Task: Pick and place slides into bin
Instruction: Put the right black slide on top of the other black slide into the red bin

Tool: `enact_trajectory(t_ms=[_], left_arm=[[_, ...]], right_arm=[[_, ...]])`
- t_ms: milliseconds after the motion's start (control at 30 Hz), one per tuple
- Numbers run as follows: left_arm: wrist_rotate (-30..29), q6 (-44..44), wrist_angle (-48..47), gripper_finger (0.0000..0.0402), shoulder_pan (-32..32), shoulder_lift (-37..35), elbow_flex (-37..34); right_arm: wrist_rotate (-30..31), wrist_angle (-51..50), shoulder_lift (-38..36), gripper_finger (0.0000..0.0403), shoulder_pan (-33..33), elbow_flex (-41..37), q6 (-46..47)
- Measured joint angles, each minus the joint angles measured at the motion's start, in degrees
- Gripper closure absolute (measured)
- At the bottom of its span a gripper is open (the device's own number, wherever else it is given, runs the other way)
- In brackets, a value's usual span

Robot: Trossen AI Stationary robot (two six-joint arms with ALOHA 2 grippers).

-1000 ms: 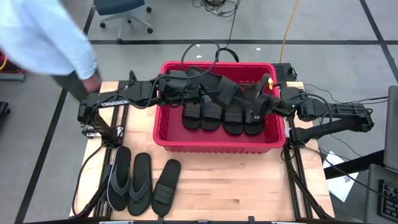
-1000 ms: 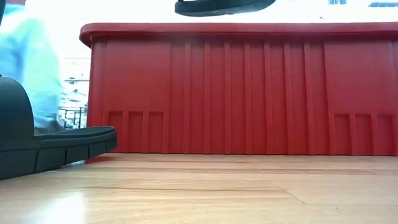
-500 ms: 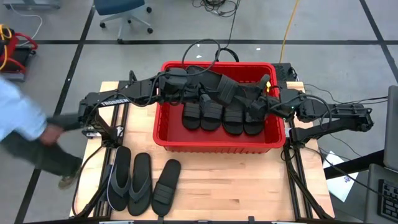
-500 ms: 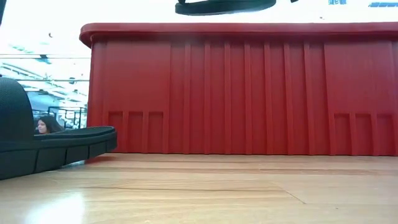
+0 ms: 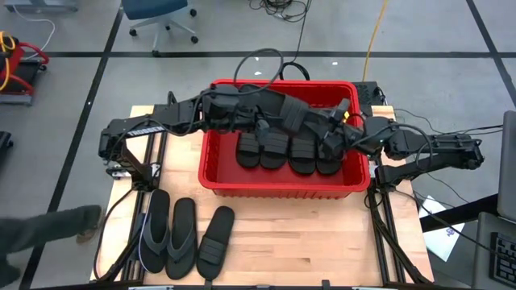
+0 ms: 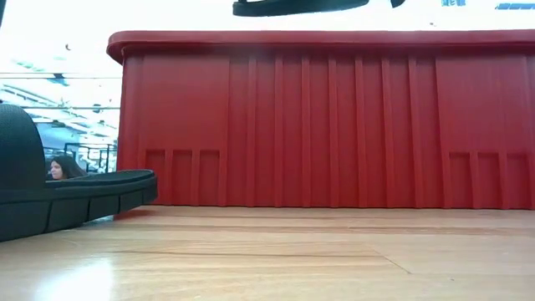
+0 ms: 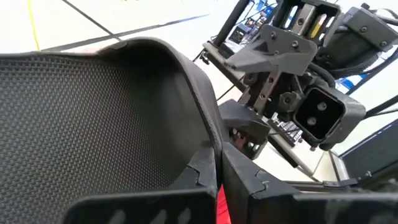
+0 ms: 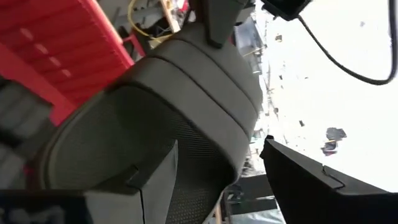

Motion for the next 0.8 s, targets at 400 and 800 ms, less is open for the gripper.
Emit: enact_trajectory(t_ms=[400,800], left_arm=[[1.04,-0.57,-2.27,0.0401,-0.44,-0.09,0.02],[0.52,-0.75,-5.53,0.0401,-0.44,-0.26,0.11]], right_arm=[[-2.16,6.23,5.04,0.0177,-0.04,-0.02,-5.12],[2.11,10.62,10.21,0.0271,0.23,-0.02,-5.78]])
